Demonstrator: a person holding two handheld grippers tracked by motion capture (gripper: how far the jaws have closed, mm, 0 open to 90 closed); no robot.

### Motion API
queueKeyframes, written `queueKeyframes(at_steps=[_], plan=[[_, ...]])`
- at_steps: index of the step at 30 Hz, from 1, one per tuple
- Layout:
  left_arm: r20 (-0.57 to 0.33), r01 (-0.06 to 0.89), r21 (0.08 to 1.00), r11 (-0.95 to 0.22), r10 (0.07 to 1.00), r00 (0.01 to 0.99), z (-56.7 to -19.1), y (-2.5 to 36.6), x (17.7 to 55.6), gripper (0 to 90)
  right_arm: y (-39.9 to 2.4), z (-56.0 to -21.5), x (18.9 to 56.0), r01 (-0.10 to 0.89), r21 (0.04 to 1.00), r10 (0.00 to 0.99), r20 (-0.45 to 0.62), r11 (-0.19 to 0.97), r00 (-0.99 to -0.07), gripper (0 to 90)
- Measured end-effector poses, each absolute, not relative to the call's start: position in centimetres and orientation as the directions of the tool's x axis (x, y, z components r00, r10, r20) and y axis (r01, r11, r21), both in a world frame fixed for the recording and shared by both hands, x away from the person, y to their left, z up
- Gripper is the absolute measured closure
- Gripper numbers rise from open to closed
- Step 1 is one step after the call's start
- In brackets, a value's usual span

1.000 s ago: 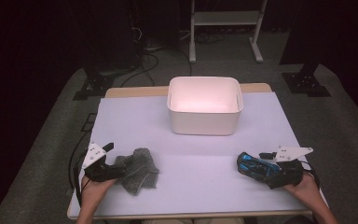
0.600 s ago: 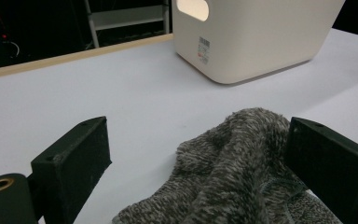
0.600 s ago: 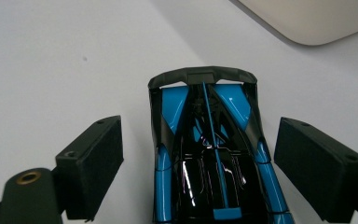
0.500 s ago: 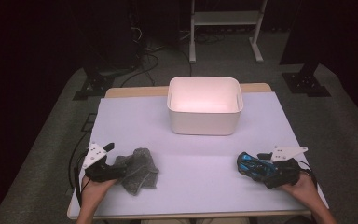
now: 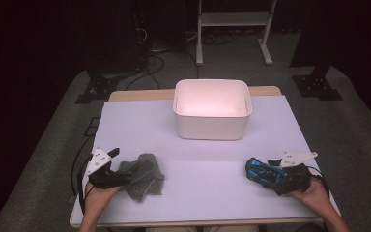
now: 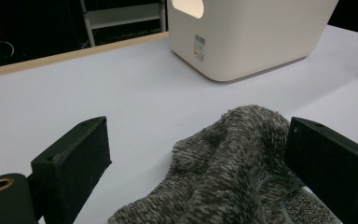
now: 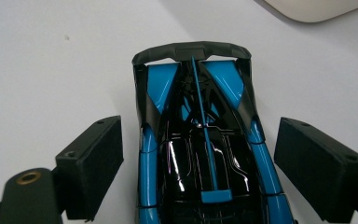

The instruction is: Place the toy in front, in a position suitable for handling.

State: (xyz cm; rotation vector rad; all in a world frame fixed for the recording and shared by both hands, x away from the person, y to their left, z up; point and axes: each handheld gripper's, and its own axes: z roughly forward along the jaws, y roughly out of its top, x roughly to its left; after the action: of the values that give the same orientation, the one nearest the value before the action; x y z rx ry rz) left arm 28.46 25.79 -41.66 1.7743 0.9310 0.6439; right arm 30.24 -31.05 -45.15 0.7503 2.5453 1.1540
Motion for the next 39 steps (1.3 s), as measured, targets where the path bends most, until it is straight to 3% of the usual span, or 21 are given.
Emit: queueKeyframes(at_steps=[19,26,39], plan=[[0.006,0.298,0.93,-0.216,0.819,0.574,-41.7,25.7,28.4,6.1,-30.8,-46.2,30.6,0.365,0.71,0.539,-0.024,0.602,-0.842,14.3],[0.009,0.296,0.929,-0.221,0.815,0.579,-41.7,25.5,28.5,6.1,-31.1,-46.2,30.7,0.372,0.719,0.539,-0.004,0.587,-0.842,21.7],[0.006,0.297,0.93,-0.216,0.817,0.576,-41.7,25.7,28.5,6.1,-31.1,-46.1,30.8,0.368,0.72,0.53,0.0,0.589,-0.848,24.8]])
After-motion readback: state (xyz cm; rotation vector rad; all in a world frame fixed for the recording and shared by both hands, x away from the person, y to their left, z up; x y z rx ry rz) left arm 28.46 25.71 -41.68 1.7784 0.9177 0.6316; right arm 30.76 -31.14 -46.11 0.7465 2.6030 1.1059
